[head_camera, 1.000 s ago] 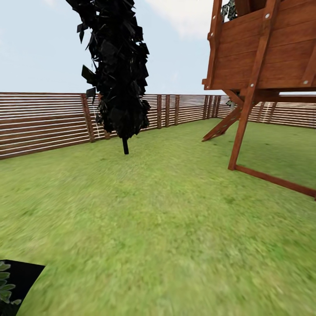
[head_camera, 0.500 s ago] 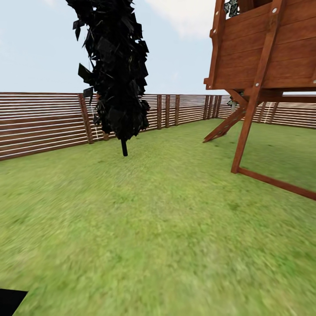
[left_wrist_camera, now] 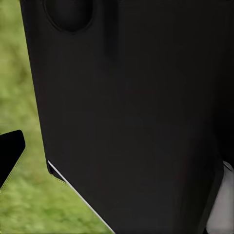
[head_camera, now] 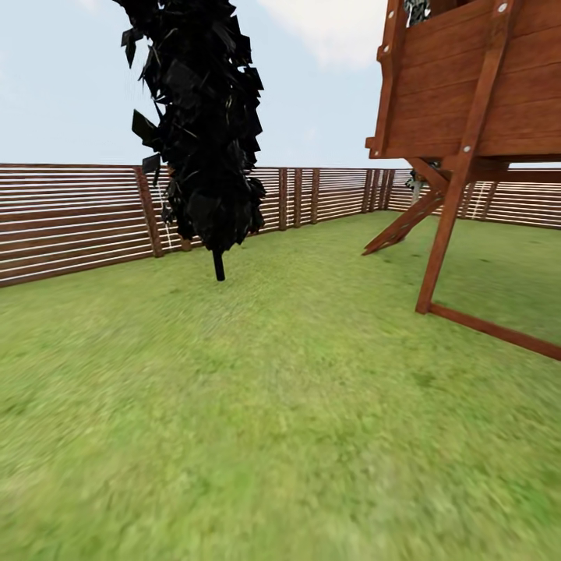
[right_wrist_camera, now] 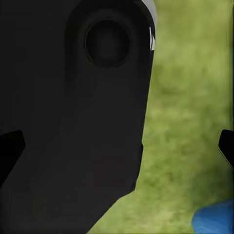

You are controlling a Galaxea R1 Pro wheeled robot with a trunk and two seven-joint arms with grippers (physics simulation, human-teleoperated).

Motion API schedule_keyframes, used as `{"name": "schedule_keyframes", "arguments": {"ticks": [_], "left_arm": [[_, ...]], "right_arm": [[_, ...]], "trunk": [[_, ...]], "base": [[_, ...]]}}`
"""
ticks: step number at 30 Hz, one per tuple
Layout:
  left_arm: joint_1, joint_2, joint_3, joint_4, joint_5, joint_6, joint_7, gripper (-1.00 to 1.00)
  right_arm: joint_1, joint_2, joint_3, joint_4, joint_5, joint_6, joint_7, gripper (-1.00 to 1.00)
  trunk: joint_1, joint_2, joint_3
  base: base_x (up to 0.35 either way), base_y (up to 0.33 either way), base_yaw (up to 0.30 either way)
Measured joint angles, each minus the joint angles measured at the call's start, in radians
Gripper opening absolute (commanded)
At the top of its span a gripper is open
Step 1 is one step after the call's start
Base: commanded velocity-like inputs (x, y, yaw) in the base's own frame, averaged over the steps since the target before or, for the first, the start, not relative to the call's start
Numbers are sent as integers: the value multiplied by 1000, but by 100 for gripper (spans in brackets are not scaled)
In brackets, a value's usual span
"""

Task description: Take the three Easter eggs out of the wicker basket on the lawn in the garden, then place them on the lawn next to a single tree (choose any tree) so that all three eggs are next to the same tree and none are left in the basket.

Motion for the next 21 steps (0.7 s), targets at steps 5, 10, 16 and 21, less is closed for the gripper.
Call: {"name": "schedule_keyframes", "arguments": {"ticks": [5, 10, 16, 21], "left_arm": [[-1, 0, 0, 0, 0, 0, 0, 100], [0, 0, 0, 0, 0, 0, 0, 100], [0, 0, 0, 0, 0, 0, 0, 100], [0, 0, 0, 0, 0, 0, 0, 100]], "right_arm": [[0, 0, 0, 0, -1, 0, 0, 100], [0, 0, 0, 0, -1, 1, 0, 100], [0, 0, 0, 0, -1, 1, 0, 100], [0, 0, 0, 0, -1, 3, 0, 100]], "trunk": [[0, 0, 0], [0, 0, 0], [0, 0, 0], [0, 0, 0]], "base": [[336, 0, 0], [336, 0, 88], [336, 0, 240], [336, 0, 255]]}}
